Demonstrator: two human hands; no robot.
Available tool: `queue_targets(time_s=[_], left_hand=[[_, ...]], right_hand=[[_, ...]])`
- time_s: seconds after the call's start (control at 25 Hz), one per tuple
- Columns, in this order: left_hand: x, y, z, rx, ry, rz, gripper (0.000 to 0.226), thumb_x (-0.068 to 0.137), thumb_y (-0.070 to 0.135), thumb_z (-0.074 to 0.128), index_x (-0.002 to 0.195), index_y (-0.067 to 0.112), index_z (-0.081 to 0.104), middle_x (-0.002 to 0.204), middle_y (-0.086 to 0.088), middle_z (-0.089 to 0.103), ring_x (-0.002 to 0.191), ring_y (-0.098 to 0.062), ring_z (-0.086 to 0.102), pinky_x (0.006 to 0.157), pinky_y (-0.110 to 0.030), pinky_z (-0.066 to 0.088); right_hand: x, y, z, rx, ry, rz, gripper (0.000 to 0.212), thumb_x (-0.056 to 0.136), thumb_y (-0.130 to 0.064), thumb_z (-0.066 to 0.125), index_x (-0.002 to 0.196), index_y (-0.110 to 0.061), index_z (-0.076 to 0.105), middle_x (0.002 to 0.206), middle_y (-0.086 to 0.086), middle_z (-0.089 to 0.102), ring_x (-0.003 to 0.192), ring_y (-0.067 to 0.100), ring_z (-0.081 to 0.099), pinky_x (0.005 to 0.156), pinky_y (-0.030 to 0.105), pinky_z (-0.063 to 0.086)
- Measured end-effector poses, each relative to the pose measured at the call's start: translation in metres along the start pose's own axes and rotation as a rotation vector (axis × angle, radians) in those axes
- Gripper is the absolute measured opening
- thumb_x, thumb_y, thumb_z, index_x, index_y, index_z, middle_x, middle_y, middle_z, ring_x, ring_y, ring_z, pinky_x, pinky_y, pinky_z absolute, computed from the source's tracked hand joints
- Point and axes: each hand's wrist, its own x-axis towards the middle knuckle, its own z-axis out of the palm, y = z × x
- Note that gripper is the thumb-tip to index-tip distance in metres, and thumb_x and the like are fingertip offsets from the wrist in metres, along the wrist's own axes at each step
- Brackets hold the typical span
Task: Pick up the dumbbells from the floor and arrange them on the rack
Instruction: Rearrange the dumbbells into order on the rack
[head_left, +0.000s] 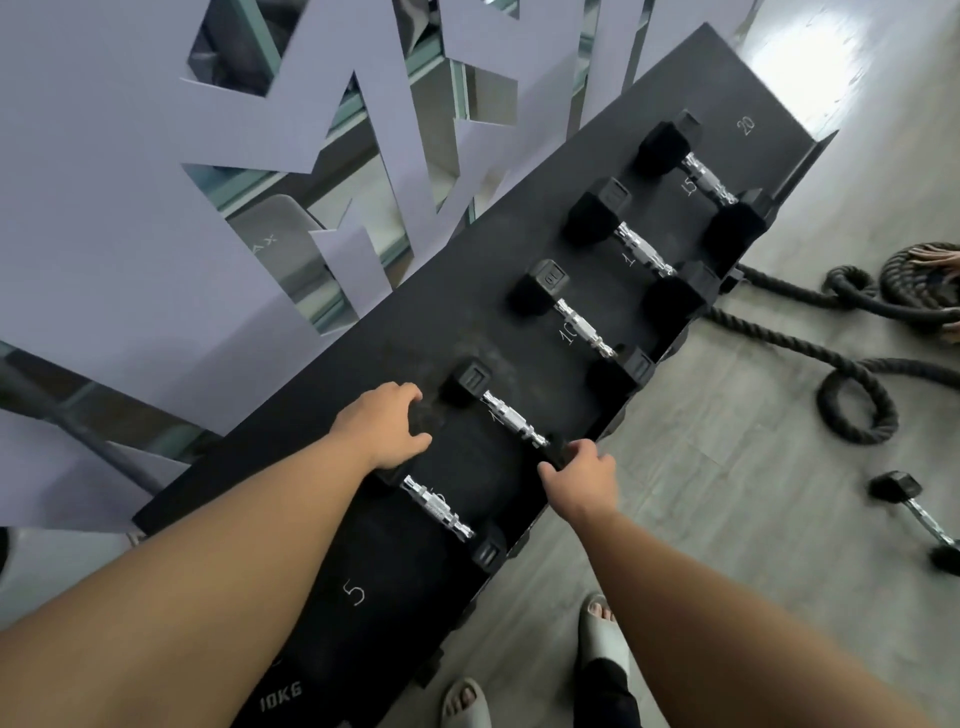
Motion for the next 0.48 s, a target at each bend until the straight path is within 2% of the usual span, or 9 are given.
queue_targets(time_s=[0.08,0.24,0.48], left_hand=[[0.014,0.008,0.002,-0.048,0.028,0.031,0.068,0.087,0.049,0.072,0.146,0.026,0.046,0.141,-0.001,0.052,0.124,-0.025,0.057,0.097,-0.044,0.053],[0.053,0.038,0.003,-0.103,0.064,0.078,0.077,0.088,0.049,0.072,0.153,0.025,0.039,0.149,-0.004,0.044,0.13,-0.029,0.053,0.102,-0.045,0.05],[0.096,0.07,0.03,-0.071,0.036,0.056,0.07,0.09,0.044,0.071,0.151,0.024,0.042,0.145,-0.008,0.044,0.124,-0.033,0.056,0.101,-0.045,0.05]], right_hand=[[0.014,-0.002,-0.004,0.034,0.028,0.058,0.064,0.087,-0.043,0.068,0.141,-0.019,0.044,0.141,0.013,0.04,0.12,0.04,0.056,0.1,0.042,0.048],[0.041,-0.006,-0.003,0.01,0.031,0.029,0.066,0.088,-0.046,0.067,0.142,-0.018,0.044,0.144,0.014,0.038,0.126,0.04,0.05,0.101,0.042,0.046],[0.067,0.001,0.002,-0.002,-0.049,0.005,0.051,0.089,-0.042,0.067,0.133,-0.018,0.054,0.139,0.013,0.043,0.127,0.038,0.048,0.098,0.04,0.046]])
